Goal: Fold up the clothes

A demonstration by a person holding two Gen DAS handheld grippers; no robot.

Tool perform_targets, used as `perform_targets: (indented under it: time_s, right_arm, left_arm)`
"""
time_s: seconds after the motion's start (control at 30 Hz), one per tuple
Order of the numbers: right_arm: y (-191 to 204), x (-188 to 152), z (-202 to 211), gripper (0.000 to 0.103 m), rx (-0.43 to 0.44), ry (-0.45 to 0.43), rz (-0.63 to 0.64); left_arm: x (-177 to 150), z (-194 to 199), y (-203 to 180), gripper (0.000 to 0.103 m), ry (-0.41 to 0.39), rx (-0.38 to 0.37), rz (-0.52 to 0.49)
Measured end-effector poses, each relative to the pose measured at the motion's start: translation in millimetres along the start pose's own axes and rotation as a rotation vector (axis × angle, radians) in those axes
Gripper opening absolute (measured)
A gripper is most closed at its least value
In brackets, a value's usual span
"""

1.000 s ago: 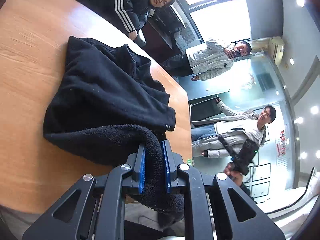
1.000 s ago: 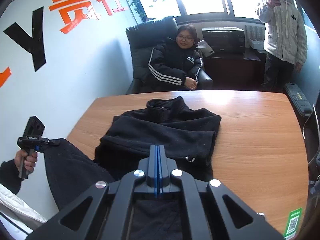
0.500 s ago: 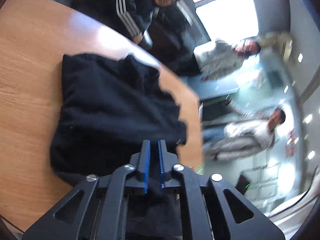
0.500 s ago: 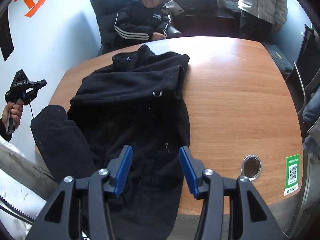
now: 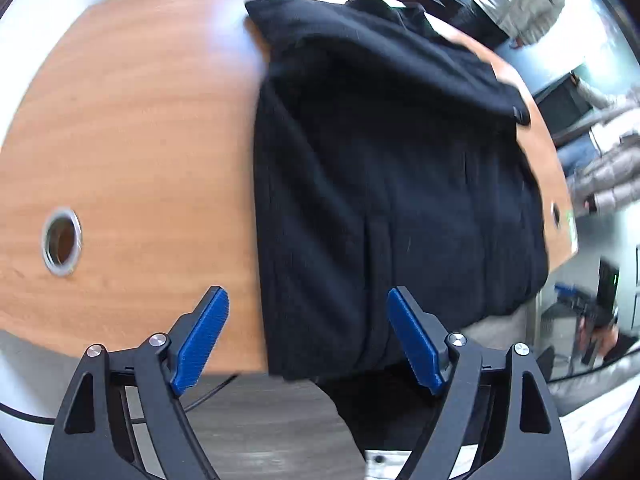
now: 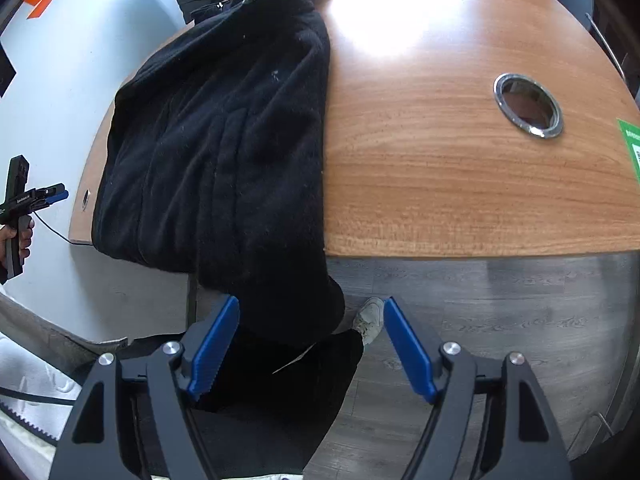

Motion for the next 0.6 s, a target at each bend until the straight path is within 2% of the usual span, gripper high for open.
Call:
perform_targets:
  time_s: [0.13,0.2,0.27,0.3,0.33,0.37,0.4,0.47,0.57,0.6]
  right_arm:
    - [-5,-7,-22,0.079,0.015,-0.06,0.058]
    - [-6,-9,-31,0.079,0.013,-0.09,0.101]
    - [-5,-12,-45,0.079,0.017,-0.09,0.154]
    - [-4,-14,-51,0.078,0.023,-0.086,0.174]
    - [-3,-14,-57,0.076,0.033,-0.081,0.189]
    - [-2,-15,-64,0.071,0.042,-0.075,0.203]
    - [-2,-15,-69,0.069,0.054,-0.074,0.207]
    - [-2,-15,-75,0.057,0.077,-0.084,0.204]
    - [-4,-16,-81,0.056,0.077,-0.096,0.211]
    - [-5,-17,-83,0.056,0.077,-0.101,0.213]
  left_arm:
    - [-49,-23,-8,0.083,0.006,-0.028,-0.041]
    - [-64,-28,-12,0.083,-0.055,-0.05,-0.074]
    - [-79,-34,-17,0.083,-0.132,-0.067,-0.109]
    - [-84,-39,-19,0.083,-0.144,-0.074,-0.117]
    - [-89,-45,-22,0.082,-0.158,-0.082,-0.125]
    - [-94,-45,-23,0.089,-0.215,-0.083,-0.136]
    - [-99,-45,-24,0.089,-0.269,-0.084,-0.146]
    - [-109,-46,-22,0.09,-0.323,-0.075,-0.125]
    - [-126,-45,-15,0.09,-0.345,-0.124,-0.052]
    - [-132,-48,-11,0.09,-0.359,-0.118,-0.025]
Point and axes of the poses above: each gripper's, at about its wrist camera, not at the fingertips, and z roughly against the way its jaws point, y to its left, x to its top, the point moved 4 cm from there along -z, roughly the way its jaws point, and after that the axes turned 6 degrees about x, right-handed, at the moved point
